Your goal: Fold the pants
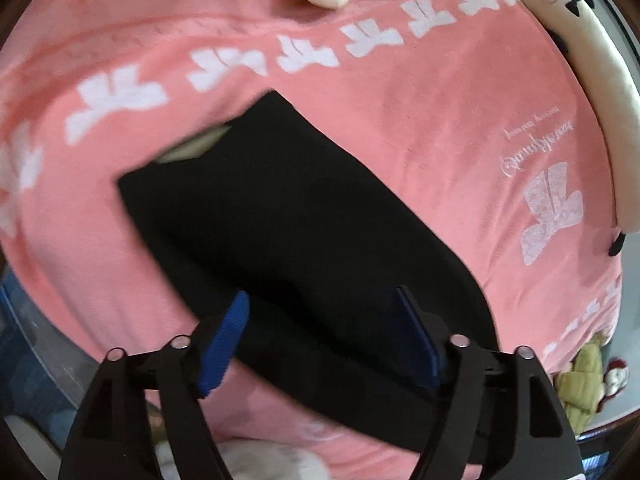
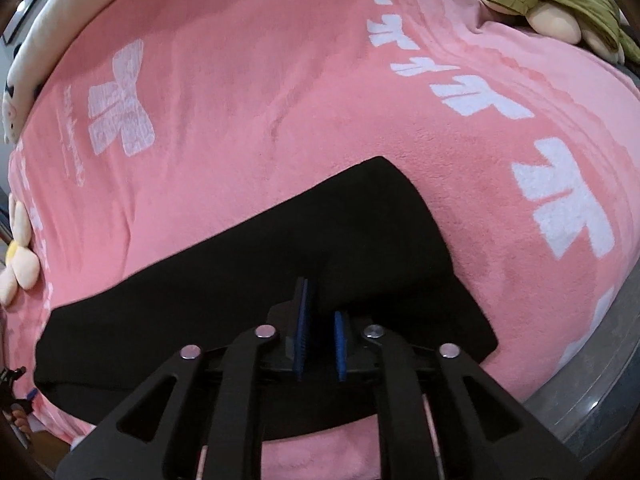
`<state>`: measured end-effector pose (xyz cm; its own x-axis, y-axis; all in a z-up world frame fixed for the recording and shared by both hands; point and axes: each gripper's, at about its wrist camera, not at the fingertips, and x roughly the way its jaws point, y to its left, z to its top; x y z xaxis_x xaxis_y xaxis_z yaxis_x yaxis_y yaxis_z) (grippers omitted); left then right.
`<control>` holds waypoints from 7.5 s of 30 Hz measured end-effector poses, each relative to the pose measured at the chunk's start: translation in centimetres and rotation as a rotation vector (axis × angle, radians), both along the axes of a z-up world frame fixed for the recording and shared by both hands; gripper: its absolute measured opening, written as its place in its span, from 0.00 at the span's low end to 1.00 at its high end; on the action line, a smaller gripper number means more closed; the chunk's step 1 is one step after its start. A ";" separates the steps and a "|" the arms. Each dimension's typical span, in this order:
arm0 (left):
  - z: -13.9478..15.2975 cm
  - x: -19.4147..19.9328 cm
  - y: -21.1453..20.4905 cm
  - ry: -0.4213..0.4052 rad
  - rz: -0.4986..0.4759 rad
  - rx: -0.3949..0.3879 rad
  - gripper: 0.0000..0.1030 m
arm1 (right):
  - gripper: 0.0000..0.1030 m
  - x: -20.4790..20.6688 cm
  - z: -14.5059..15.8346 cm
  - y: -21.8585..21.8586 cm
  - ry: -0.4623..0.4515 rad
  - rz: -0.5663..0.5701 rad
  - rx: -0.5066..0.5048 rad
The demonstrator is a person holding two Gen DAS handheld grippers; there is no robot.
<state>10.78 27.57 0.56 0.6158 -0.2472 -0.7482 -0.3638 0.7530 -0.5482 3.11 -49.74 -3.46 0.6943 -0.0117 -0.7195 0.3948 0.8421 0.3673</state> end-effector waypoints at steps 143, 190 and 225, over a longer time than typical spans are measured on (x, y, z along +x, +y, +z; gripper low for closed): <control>-2.9 -3.5 -36.7 -0.054 -0.586 0.686 0.62 | 0.30 -7.1 -3.5 -3.9 -0.023 -0.104 -0.093; -3.2 -4.9 -34.5 0.013 -0.535 0.768 0.83 | 0.08 0.6 0.8 -1.6 0.021 -0.026 -0.240; -5.1 -5.2 -27.1 0.071 -0.459 0.686 0.83 | 0.70 -6.9 -3.7 -2.3 -0.122 -0.392 0.097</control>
